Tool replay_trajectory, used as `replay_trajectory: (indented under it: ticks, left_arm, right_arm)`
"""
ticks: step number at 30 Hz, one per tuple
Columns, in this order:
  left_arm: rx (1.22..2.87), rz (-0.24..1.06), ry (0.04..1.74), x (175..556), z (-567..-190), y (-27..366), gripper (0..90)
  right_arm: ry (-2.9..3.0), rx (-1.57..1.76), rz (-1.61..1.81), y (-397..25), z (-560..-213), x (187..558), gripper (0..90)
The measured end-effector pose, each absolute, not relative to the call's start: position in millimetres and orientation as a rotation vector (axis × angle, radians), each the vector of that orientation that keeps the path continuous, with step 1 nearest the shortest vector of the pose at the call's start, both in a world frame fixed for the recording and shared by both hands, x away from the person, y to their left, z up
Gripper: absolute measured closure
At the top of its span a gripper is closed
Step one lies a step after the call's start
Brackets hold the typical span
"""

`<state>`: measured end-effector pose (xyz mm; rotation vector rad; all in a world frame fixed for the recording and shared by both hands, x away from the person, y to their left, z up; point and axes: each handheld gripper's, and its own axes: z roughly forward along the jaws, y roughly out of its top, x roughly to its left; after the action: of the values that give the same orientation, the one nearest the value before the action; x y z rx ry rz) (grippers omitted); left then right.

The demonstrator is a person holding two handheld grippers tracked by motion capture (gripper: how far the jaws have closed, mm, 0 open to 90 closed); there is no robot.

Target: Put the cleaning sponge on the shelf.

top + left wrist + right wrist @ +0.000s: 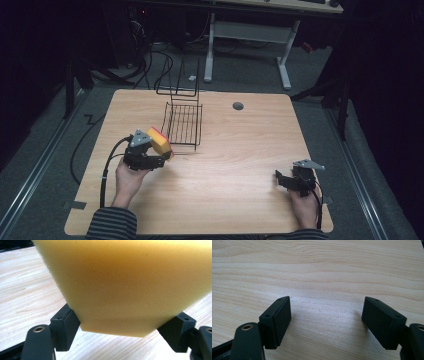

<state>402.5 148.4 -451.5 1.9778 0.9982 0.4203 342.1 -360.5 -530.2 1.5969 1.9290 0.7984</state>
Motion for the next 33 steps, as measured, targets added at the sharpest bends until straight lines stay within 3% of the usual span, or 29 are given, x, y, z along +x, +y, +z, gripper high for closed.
replay_trajectory:
  ticks: [33]
  left_arm:
    - [1.978, 0.510, 0.987, 448.7, -426.4, 127.8, 25.2]
  right_arm:
    - [1.932, 1.598, 0.796, -360.5, -529.9, 341.8, 23.8]
